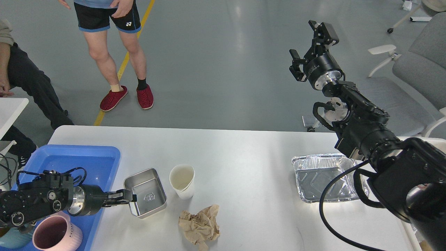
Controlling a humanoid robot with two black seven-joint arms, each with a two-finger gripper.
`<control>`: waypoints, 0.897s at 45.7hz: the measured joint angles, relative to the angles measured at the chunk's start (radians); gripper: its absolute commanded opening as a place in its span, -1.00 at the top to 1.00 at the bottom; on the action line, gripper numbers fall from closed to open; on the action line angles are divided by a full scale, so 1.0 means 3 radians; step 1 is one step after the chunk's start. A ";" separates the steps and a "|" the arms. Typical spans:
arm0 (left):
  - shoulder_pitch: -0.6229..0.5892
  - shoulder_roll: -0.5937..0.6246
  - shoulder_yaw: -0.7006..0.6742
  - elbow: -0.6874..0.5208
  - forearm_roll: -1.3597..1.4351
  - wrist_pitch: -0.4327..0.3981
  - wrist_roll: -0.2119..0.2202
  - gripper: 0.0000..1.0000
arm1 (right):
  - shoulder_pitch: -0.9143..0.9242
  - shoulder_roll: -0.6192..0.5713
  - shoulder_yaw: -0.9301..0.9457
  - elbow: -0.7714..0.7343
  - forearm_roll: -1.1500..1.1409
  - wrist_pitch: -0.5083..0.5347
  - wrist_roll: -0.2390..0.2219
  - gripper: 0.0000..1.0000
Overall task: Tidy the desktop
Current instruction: 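Reach the left gripper to the small metal tin and grasp its edge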
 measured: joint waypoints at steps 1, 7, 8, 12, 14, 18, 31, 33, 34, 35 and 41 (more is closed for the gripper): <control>0.0000 0.0002 0.0009 0.0002 0.0003 0.0002 0.0000 0.41 | 0.0000 0.0000 0.0000 0.0000 0.0000 0.0001 0.0000 -1.00; 0.0004 -0.0008 0.0040 0.0062 0.0009 0.0029 0.0004 0.43 | -0.0002 -0.0001 0.0000 0.0000 0.0000 0.0003 0.0000 -1.00; 0.0006 -0.0012 0.0040 0.0077 0.0009 0.0034 0.0004 0.46 | -0.0003 -0.0001 0.0000 0.0000 0.0000 0.0003 0.0000 -1.00; 0.0012 -0.0023 0.0041 0.0145 0.0009 0.0051 0.0005 0.71 | -0.0006 -0.0001 -0.0001 0.0000 0.0000 0.0006 0.0000 -1.00; 0.0012 -0.0028 0.0040 0.0174 0.0007 0.0057 0.0004 0.89 | -0.0006 -0.0002 -0.0003 0.0000 0.0000 0.0007 0.0000 -1.00; 0.0008 -0.0044 0.0039 0.0188 0.0004 0.0058 -0.0001 1.00 | -0.0006 -0.0004 -0.0005 0.0000 0.0000 0.0008 0.0000 -1.00; -0.0037 -0.0132 0.0044 0.0200 0.0000 0.0059 -0.0040 1.00 | 0.0013 -0.0002 -0.0005 0.0000 0.0000 0.0008 0.0000 -1.00; -0.0040 -0.0132 0.0047 0.0200 0.0003 0.0059 -0.0044 1.00 | 0.0014 -0.0002 -0.0005 0.0000 0.0000 0.0008 0.0000 -1.00; -0.0041 -0.0132 0.0048 0.0201 0.0006 0.0059 -0.0045 1.00 | 0.0014 -0.0002 -0.0006 0.0000 0.0000 0.0008 0.0000 -1.00; -0.0041 -0.0133 0.0050 0.0201 0.0008 0.0059 -0.0045 1.00 | 0.0014 -0.0002 -0.0008 0.0000 0.0000 0.0008 0.0000 -1.00; -0.0040 -0.0137 0.0074 0.0202 0.0017 0.0060 -0.0022 1.00 | 0.0014 -0.0004 -0.0053 0.0000 0.0000 0.0008 0.0000 -1.00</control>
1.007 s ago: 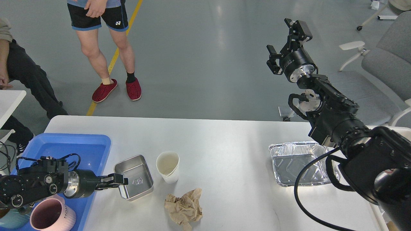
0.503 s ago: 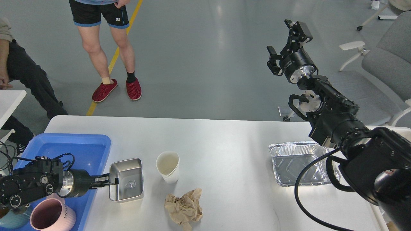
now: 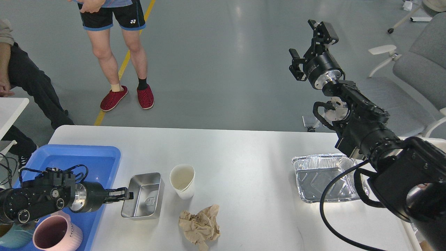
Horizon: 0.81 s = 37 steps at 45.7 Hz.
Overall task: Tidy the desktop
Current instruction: 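Reach the left gripper to the small metal tin and grasp its edge, then lift the metal tin with the left gripper and lower it into the tub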
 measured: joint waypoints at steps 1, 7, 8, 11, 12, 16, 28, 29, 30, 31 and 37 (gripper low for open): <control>0.0000 0.0000 0.0003 0.0000 0.0000 0.0001 0.0004 1.00 | 0.0000 -0.0001 -0.0004 0.0000 0.0000 0.0000 0.0000 -1.00; -0.0074 0.0041 0.0010 0.0008 0.0000 0.0004 0.0004 1.00 | 0.0000 -0.0010 -0.0013 0.0000 0.0000 0.0000 0.0000 -1.00; -0.0109 0.0058 0.0012 0.0009 0.0000 0.0001 -0.0002 1.00 | 0.0000 -0.0010 -0.0013 0.0000 0.0000 0.0000 0.0000 -1.00; -0.0211 0.0130 0.0017 0.0009 0.0001 -0.0032 -0.0019 1.00 | 0.0000 -0.0010 -0.0014 0.0000 0.0000 0.0000 0.0000 -1.00; -0.0258 0.0175 0.0017 0.0009 0.0002 -0.0049 -0.0023 1.00 | -0.0001 -0.0010 -0.0014 0.0000 0.0000 0.0000 0.0000 -1.00; -0.0467 0.0321 0.0015 0.0005 0.0002 -0.0143 -0.0036 1.00 | -0.0004 -0.0010 -0.0014 0.0000 0.0004 0.0000 0.0000 -1.00; -0.1070 0.0827 0.0087 -0.0024 0.0008 -0.0492 -0.0047 1.00 | 0.0005 -0.0008 -0.0013 0.0000 0.0005 -0.0004 0.0000 -1.00; -0.1139 0.0888 0.0098 -0.0025 0.0013 -0.0538 -0.0051 1.00 | 0.0005 -0.0008 -0.0013 0.0000 0.0005 -0.0004 0.0000 -1.00; -0.1194 0.0941 0.0104 -0.0029 0.0018 -0.0576 -0.0058 1.00 | 0.0006 -0.0009 -0.0013 0.0000 0.0005 -0.0004 0.0000 -1.00; -0.1247 0.0999 0.0109 -0.0033 0.0028 -0.0617 -0.0068 1.00 | 0.0006 -0.0009 -0.0013 0.0000 0.0006 -0.0004 0.0000 -1.00; -0.1498 0.1416 0.0114 -0.0049 0.0150 -0.0879 -0.0175 1.00 | 0.0006 -0.0011 -0.0013 0.0000 0.0005 -0.0004 0.0000 -1.00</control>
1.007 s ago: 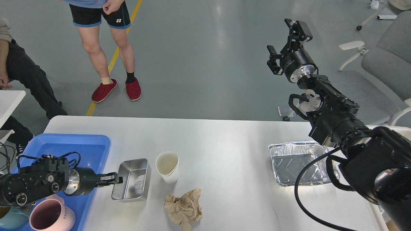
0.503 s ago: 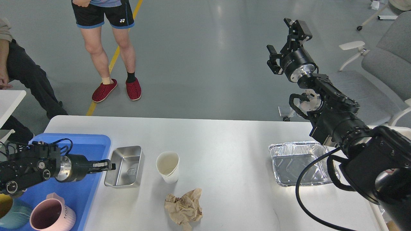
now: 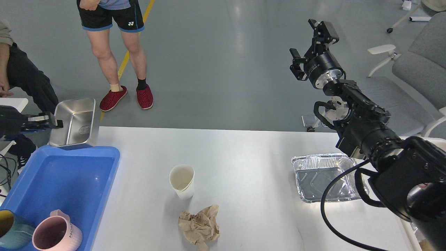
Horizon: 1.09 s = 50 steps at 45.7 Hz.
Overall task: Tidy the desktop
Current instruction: 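Lift the metal tin with the left gripper and lower it into the tub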
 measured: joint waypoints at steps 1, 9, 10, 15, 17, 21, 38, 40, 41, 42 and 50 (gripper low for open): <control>-0.0038 0.0075 0.0000 -0.0004 0.0020 -0.0047 -0.0025 1.00 | 0.0000 0.0000 0.0000 0.0000 0.0000 0.0000 0.0000 -1.00; -0.0294 0.0580 -0.0007 -0.0175 0.0064 -0.0289 -0.0126 1.00 | 0.0006 0.0003 0.0000 0.0000 0.0000 0.0000 0.0000 -1.00; -0.0326 0.0638 -0.0007 -0.0215 0.0068 -0.0305 -0.0126 1.00 | 0.0006 0.0003 0.0000 0.0000 0.0000 0.0000 0.0000 -1.00; -0.0440 0.0882 -0.0010 -0.0424 0.0149 -0.0347 -0.0117 1.00 | 0.0006 0.0001 0.0000 0.0000 0.0000 -0.0002 0.0000 -1.00; -0.0452 0.0914 -0.0013 -0.0460 0.0184 -0.0348 -0.0113 1.00 | 0.0006 0.0002 0.0000 0.0000 0.0000 -0.0004 0.0000 -1.00; -0.0458 0.0928 -0.0019 -0.0485 0.0222 -0.0333 -0.0107 1.00 | 0.0008 0.0011 0.0000 0.0000 0.0000 -0.0007 0.0000 -1.00; -0.0335 0.0576 -0.0008 -0.0332 0.0243 -0.0041 -0.0053 1.00 | -0.0005 0.0015 0.0000 0.0000 -0.0001 -0.0007 0.0000 -1.00; -0.0247 0.0490 -0.0010 -0.0262 0.0234 0.0018 -0.0052 1.00 | -0.0008 0.0015 0.0000 0.0000 -0.0001 -0.0007 0.0000 -1.00; -0.0194 0.0445 -0.0015 -0.0221 0.0225 0.0050 -0.0052 1.00 | -0.0010 0.0015 0.0000 0.0000 -0.0001 -0.0007 0.0000 -1.00; -0.0125 0.0388 -0.0023 -0.0166 0.0214 0.0090 -0.0052 1.00 | -0.0012 0.0014 0.0000 0.0000 0.0000 -0.0007 0.0000 -1.00; 0.0347 -0.0074 -0.0060 0.0283 0.0070 0.0378 -0.0071 1.00 | -0.0033 0.0007 0.0000 0.0000 0.0000 -0.0005 0.0000 -1.00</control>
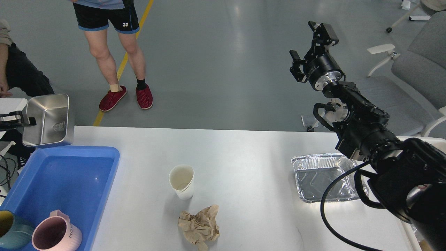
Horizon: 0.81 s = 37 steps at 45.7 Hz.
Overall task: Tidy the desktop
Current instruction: 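Lift the metal tin with the left gripper and lower it into the tub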
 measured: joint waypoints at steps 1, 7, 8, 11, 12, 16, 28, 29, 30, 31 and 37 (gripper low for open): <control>0.0057 -0.0055 -0.0002 0.0051 -0.0035 0.0033 -0.0001 1.00 | -0.0001 0.0000 0.0000 0.0000 0.0000 0.0001 0.0000 -1.00; 0.0255 -0.0298 -0.0006 0.0271 -0.0207 0.0162 -0.0001 1.00 | -0.0004 -0.0002 0.0000 0.0000 -0.0004 0.0005 0.0000 -1.00; 0.0277 -0.0335 -0.0006 0.0298 -0.0221 0.0176 0.0001 1.00 | -0.0004 -0.0003 0.0000 0.0000 -0.0005 0.0007 0.0000 -1.00; 0.0351 -0.0460 -0.0006 0.0392 -0.0251 0.0227 0.0008 1.00 | -0.0004 -0.0004 0.0000 0.0000 -0.0005 0.0008 0.0000 -1.00; 0.0377 -0.0498 -0.0006 0.0424 -0.0257 0.0243 0.0009 1.00 | -0.0004 -0.0004 0.0000 0.0000 -0.0005 0.0008 0.0000 -1.00; 0.0521 -0.0655 -0.0007 0.0596 -0.0304 0.0310 0.0010 1.00 | -0.0009 -0.0004 0.0000 0.0000 -0.0005 0.0009 0.0000 -1.00; 0.0957 -0.1035 -0.0006 0.1077 -0.0496 0.0440 -0.0018 1.00 | -0.0034 -0.0005 -0.0004 0.0000 -0.0006 0.0014 0.0000 -1.00; 0.0980 -0.1050 -0.0006 0.1095 -0.0499 0.0453 -0.0019 1.00 | -0.0034 -0.0005 -0.0004 0.0000 -0.0006 0.0014 0.0000 -1.00; 0.1004 -0.1062 -0.0006 0.1111 -0.0501 0.0468 -0.0019 1.00 | -0.0035 -0.0006 -0.0005 0.0000 -0.0006 0.0014 0.0000 -1.00; 0.1030 -0.1076 -0.0006 0.1128 -0.0502 0.0485 -0.0019 1.00 | -0.0035 -0.0006 -0.0005 0.0000 -0.0006 0.0014 0.0000 -1.00; 0.1138 -0.1162 -0.0005 0.1233 -0.0505 0.0556 -0.0013 1.00 | -0.0039 -0.0007 -0.0012 0.0000 -0.0006 0.0014 0.0000 -1.00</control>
